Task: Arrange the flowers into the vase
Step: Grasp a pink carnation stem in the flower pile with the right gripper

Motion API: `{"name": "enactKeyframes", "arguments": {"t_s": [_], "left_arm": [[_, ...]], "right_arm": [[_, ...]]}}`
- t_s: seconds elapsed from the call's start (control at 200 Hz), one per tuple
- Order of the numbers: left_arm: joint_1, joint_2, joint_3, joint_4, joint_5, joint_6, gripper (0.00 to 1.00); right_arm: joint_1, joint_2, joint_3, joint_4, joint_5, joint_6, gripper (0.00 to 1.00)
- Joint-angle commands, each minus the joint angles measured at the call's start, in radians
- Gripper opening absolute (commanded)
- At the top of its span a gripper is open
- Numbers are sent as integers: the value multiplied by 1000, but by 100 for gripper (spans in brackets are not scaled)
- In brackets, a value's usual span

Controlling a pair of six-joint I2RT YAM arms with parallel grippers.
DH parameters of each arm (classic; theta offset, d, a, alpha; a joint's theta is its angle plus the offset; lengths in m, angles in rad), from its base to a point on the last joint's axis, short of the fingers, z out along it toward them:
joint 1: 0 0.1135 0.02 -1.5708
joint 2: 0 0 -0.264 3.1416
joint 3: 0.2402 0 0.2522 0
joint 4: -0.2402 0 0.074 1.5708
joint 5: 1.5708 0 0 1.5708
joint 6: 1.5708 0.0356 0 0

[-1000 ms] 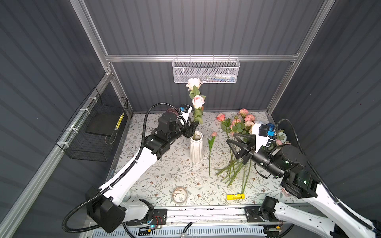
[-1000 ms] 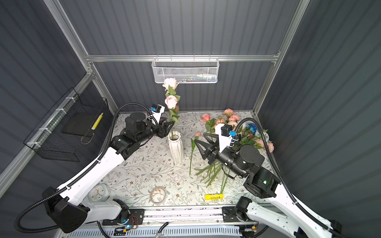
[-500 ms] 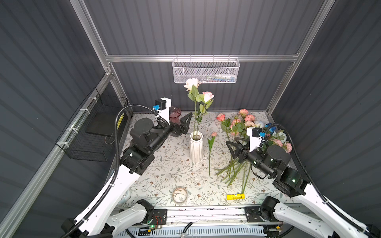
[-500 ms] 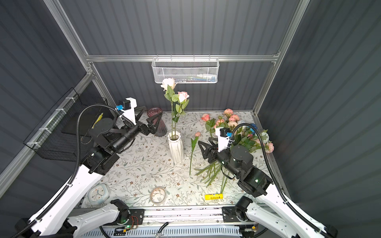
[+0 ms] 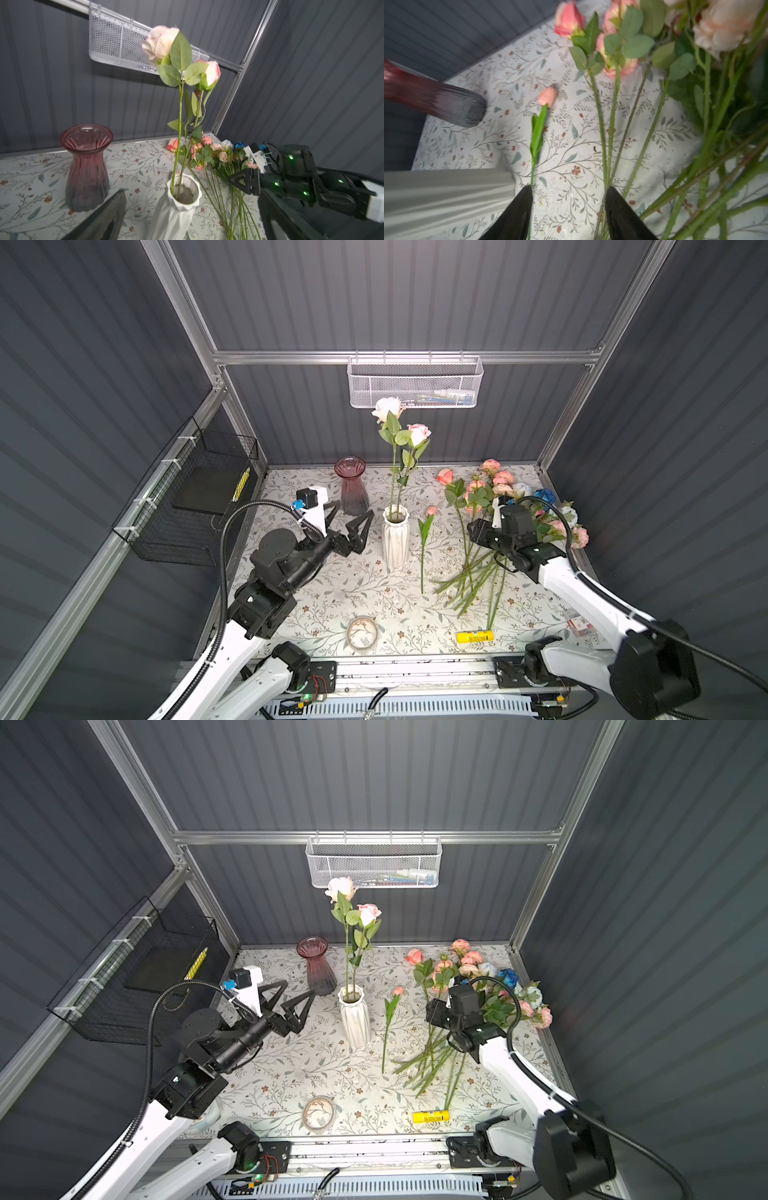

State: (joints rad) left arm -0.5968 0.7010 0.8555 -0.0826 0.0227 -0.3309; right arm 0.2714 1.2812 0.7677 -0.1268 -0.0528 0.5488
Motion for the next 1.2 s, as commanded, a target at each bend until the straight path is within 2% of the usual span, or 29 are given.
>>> {"name": "enactKeyframes", "arguments": {"t_s": [0.0, 0.225, 0.505, 0.61, 0.745, 0.835, 1.045, 1.196], "left_arm": [[-3, -45, -33, -32, 12, -51, 100], [-3, -86, -68, -61, 9, -63, 100], [-3, -90, -81, -71, 11, -67, 100], [-3, -90, -81, -71, 11, -64, 100], [-3, -90, -85, -68, 14, -61, 100], [-3, -90, -88, -61, 20, -61, 100], [-3, -81, -94, -40, 40, -60, 100], [-3, -73, -91, -30, 48, -63, 100]], "right_arm": [[-46, 164, 88, 36, -59, -8, 56], [-90, 453, 268, -2, -34, -49, 42], [-104, 600, 383, -63, -6, -55, 36], [-104, 626, 400, -44, -36, -73, 26], [-104, 586, 343, 66, -59, -100, 8], [-103, 520, 257, 212, -79, -123, 2], [-88, 372, 77, 524, -66, -157, 0], [-77, 267, 2, 652, -24, -172, 0]]}}
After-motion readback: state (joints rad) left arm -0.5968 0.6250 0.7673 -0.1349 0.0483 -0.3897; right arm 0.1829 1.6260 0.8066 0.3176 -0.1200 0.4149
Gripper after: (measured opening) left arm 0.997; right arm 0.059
